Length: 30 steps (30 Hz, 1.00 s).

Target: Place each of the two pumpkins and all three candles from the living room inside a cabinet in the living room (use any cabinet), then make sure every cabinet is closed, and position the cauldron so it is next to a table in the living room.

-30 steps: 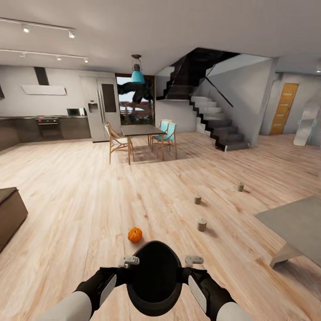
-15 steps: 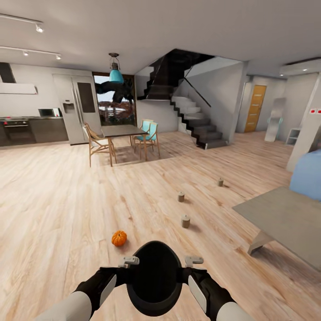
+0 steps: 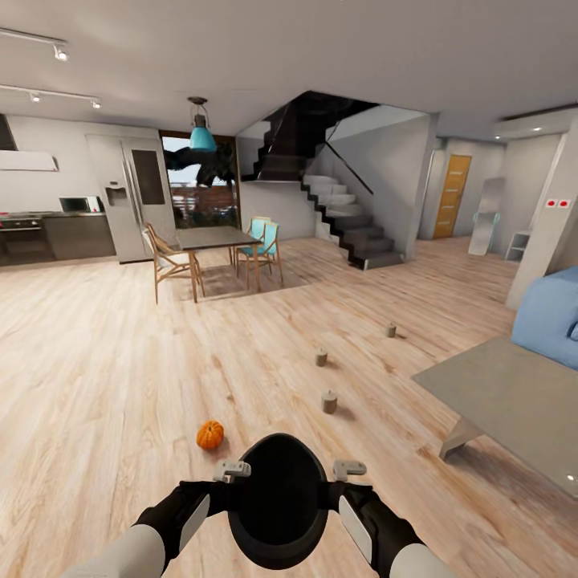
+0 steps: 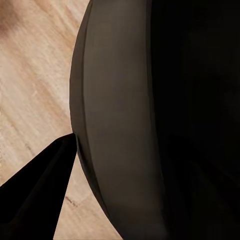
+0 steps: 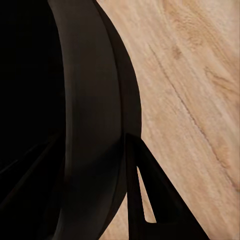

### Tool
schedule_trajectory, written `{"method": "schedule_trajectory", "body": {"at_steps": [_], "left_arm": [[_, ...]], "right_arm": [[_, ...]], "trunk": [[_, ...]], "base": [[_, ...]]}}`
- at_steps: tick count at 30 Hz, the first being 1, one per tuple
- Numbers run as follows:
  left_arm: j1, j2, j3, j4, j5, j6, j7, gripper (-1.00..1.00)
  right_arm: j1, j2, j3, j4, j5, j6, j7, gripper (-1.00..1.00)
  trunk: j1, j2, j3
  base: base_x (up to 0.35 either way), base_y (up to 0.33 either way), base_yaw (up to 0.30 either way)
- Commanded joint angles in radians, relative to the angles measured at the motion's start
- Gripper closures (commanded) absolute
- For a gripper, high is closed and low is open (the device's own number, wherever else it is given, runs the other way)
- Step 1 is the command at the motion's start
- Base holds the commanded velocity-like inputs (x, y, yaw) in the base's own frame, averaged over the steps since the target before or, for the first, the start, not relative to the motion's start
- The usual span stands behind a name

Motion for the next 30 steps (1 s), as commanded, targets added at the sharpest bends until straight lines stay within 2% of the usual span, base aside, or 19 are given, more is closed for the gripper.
{"method": "schedule_trajectory", "body": {"at_steps": [1, 3, 30], "left_arm": [[0.000, 0.001, 0.001, 0.001, -0.004, 0.006, -0.003, 1.00], [0.000, 0.001, 0.001, 0.001, -0.004, 0.006, -0.003, 1.00], [0.000, 0.001, 0.001, 0.000, -0.004, 0.006, -0.003, 1.00]], "right_arm": [[-0.001, 0.000, 0.016, -0.019, -0.026, -0.055, -0.001, 1.00], [-0.001, 0.000, 0.016, -0.019, -0.026, -0.054, -0.001, 1.00], [-0.001, 0.000, 0.016, -0.018, -0.026, -0.054, -0.001, 1.00]], "trunk": [[-0.004, 0.007, 0.002], [-0.012, 0.021, 0.009], [-0.012, 0.021, 0.028]], "base": [[0.000, 0.000, -0.086], [0.000, 0.000, -0.155], [0.000, 0.000, -0.259]]}}
